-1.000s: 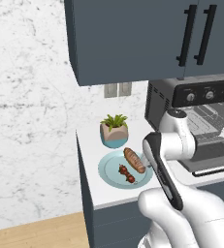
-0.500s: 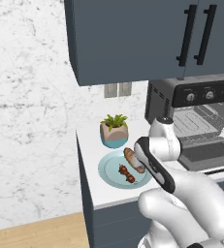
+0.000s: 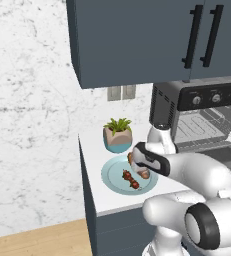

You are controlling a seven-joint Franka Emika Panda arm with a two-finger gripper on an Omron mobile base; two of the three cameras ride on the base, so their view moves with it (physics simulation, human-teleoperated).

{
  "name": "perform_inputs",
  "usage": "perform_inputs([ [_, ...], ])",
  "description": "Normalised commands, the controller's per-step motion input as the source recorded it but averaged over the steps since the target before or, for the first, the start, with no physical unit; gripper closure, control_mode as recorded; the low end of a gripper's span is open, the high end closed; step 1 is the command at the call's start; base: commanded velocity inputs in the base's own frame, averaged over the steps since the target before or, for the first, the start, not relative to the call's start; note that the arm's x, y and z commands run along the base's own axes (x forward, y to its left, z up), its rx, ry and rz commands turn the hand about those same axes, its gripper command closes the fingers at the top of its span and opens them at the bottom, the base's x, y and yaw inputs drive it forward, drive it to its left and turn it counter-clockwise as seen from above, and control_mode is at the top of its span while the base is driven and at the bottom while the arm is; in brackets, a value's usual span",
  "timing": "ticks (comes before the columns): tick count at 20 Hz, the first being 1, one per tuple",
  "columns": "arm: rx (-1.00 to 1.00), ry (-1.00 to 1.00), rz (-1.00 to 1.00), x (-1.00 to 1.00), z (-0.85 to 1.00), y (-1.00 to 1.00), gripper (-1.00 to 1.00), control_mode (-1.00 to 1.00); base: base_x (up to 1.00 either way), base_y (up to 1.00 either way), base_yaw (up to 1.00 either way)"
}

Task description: Pick up the kebab skewer and baguette bread, and place them inside the toaster oven. Close the toaster oven door and start by setting the timer.

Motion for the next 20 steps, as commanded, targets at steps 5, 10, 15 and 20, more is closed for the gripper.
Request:
perform_inputs([
  [5,0.0,0.04,0.0,0.23,-0.22,0.01,-1.0,-1.0,0.0,0.0,0.0],
  [10,0.0,0.04,-0.01,0.0,-0.19,0.09,-1.0,-1.0,0.0,0.0,0.0],
  [15,0.0,0.0,-0.02,0.0,-0.24,0.0,-1.0,-1.0,0.0,0.0,0.0],
  [20,0.0,0.0,-0.03,0.0,-0.29,0.0,-1.0,-1.0,0.0,0.0,0.0],
])
